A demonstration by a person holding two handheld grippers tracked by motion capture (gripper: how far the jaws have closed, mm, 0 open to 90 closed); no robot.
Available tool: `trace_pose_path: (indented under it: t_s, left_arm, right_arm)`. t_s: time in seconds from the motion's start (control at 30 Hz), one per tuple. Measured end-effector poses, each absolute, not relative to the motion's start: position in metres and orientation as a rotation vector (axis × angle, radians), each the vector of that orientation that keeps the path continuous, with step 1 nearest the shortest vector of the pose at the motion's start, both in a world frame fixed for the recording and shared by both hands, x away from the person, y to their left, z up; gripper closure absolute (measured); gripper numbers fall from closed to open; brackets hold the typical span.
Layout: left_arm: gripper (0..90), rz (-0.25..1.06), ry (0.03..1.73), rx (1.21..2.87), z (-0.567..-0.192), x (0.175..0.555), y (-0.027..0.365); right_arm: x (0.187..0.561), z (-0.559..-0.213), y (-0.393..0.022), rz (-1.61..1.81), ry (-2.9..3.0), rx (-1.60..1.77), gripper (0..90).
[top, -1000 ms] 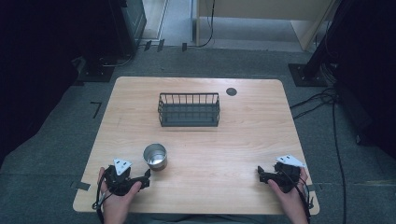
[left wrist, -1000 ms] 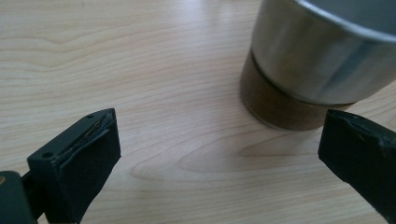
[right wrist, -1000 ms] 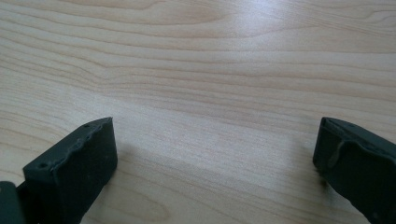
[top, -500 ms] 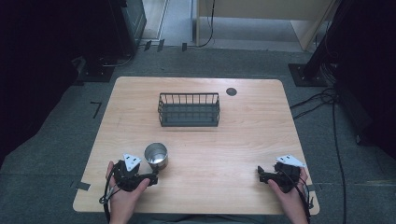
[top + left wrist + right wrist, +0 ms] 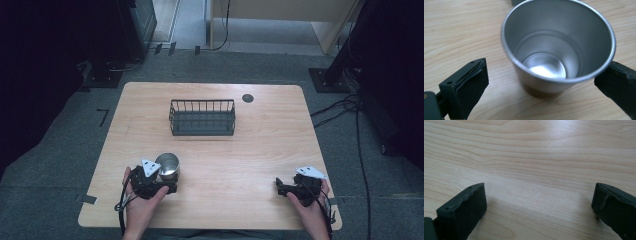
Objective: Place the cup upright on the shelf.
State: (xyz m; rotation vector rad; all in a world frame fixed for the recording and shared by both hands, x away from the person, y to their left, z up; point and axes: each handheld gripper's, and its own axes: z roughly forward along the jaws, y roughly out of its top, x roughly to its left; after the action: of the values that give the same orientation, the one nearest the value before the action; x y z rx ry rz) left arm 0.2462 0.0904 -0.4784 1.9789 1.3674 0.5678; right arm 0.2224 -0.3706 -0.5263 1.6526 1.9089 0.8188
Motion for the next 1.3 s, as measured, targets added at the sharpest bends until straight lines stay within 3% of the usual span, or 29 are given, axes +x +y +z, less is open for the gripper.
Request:
trace_pose_path:
  t_s: [0.3, 0.7, 1.3]
  left_arm:
    - [0.2, 0.573, 1.389, 1.991, -0.480, 0.258, 0.077]
    - [15.2, 0.588, 1.399, 1.984, -0.474, 0.262, 0.072]
    - [18.5, 0.575, 1.381, 1.989, -0.468, 0.267, 0.071]
  right_arm:
    - [0.222, -0.526, -0.371, 0.820, 1.909, 1.651, 0.0]
    - [0.222, -0.526, -0.371, 0.819, 1.909, 1.650, 0.0]
    - [0.222, -0.526, -0.371, 0.819, 1.909, 1.650, 0.0]
